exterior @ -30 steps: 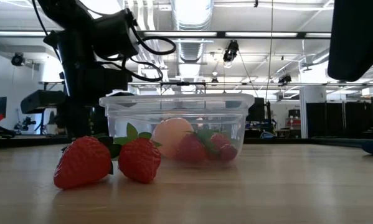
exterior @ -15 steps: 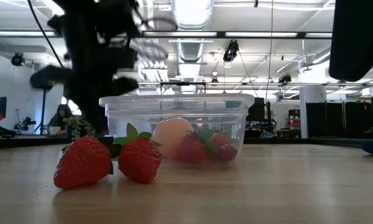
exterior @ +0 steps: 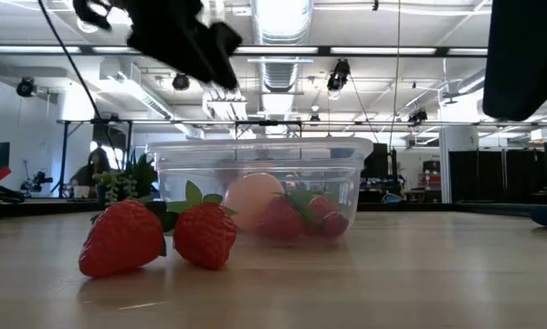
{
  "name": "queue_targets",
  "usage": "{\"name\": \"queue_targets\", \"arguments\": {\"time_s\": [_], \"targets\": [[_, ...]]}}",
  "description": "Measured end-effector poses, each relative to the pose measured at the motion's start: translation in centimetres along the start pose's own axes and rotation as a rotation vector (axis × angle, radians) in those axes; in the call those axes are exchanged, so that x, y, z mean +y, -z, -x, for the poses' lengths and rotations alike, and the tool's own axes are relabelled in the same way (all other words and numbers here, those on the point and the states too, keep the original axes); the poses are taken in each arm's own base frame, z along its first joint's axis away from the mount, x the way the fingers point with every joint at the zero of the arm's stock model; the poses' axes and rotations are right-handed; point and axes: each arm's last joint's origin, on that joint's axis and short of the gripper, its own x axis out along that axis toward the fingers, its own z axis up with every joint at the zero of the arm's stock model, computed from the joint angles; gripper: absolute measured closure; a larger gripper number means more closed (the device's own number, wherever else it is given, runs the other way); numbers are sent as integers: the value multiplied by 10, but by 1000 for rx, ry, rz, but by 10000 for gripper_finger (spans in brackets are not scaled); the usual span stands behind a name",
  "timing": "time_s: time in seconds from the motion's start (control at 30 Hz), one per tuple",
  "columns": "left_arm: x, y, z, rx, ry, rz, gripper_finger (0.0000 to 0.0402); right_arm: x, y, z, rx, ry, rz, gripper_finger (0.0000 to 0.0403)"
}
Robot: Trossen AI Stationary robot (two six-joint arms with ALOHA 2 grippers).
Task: Pick and placing Produce into tupperware
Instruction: Put the carrot into the transparent container
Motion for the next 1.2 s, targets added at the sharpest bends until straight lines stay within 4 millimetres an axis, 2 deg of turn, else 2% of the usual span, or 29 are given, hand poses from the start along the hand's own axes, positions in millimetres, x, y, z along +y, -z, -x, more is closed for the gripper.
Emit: {"name": "queue_targets", "arguments": {"time_s": [0.17,0.27,0.3,0.37,0.47,0.57,0.7,0.83,0.9,1.0,1.1,1.2], "targets": [[4,11,-39,93,-36,26,186,0,0,0,2,-2,1,158],[4,21,-41,213,-81,20,169,0,1,0,5,-7,-4,158],[4,22,-36,264,-97,13,166,0,1,0,5,-7,-5,158],[3,26,-13,384,-88,-2,162,0,2,0,8,-6,-5,158],[-6,30,34,481,10,-9,162,-1,2,0,8,-5,5,158],[-21,43,74,516,117,56,162,-2,2,-1,0,0,17,158],[-50,65,111,566,231,129,162,-3,3,-3,-6,6,31,158],[-79,81,140,544,317,21,162,-4,3,-3,-9,6,53,158],[-92,86,148,514,366,-51,162,-4,3,-3,-9,7,63,158],[-109,97,151,540,392,-99,162,-4,3,-3,-10,8,70,158],[-123,109,140,592,368,-98,162,-5,3,-4,-13,12,75,158],[-133,120,125,624,270,-107,161,-5,3,-5,-15,16,76,158]]}}
